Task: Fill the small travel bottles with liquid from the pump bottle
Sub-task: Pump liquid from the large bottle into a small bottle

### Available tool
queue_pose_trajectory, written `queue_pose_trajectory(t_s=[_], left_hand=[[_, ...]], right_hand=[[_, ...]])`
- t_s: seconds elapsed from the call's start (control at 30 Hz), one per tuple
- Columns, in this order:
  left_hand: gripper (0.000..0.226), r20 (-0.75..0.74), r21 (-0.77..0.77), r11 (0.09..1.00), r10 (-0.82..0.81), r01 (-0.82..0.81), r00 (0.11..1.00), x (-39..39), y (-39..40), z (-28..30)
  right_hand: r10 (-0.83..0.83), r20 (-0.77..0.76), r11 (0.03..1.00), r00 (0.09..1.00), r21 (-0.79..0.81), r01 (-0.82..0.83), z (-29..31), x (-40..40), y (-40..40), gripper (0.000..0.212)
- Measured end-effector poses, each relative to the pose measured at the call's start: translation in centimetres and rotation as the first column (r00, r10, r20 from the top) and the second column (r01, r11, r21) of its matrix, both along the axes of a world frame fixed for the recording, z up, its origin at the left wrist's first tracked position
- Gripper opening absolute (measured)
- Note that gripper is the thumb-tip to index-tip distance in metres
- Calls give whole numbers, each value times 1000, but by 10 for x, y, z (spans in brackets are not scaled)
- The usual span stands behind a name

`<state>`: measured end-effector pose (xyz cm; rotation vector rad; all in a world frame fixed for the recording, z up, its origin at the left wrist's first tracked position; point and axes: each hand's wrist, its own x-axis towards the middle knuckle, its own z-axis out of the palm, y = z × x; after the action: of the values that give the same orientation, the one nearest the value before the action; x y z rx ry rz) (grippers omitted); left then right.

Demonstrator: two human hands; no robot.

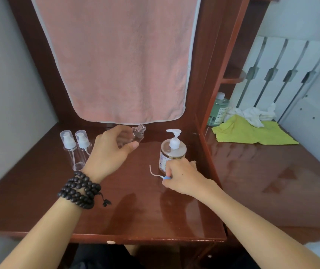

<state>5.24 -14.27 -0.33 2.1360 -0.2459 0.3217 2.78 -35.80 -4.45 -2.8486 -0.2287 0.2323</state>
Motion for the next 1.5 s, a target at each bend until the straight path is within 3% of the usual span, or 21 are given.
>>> queue_pose_trajectory(t_s=[0.13,0.6,0.77,1.03,1.33,1.5], left_hand=[[26,-27,-47,998,-38,36,999,0,0,-4],[21,-119,-120,991,-74,60,990,5,-6,-17],[21,-121,-104,992,-82,70,989,4,-12,-18],[23,-133,-51,996,-86,80,987,9,-18,-22],[27,-88,140,986,-81,93,993,42,-49,-29],[35,-11,165,977,-134,134,991,53,-61,-22]], right_hand=[[43,9,992,999,-119,-42,-12,7,3,16],[104,70,980,992,-180,-90,-16,10,-5,24],[75,84,988,994,-144,-62,-9,9,-10,36],[8,96,999,995,-42,-4,24,8,-19,26],[-252,359,960,899,212,184,64,63,-42,14],[-301,285,936,910,270,226,65,92,-32,23]])
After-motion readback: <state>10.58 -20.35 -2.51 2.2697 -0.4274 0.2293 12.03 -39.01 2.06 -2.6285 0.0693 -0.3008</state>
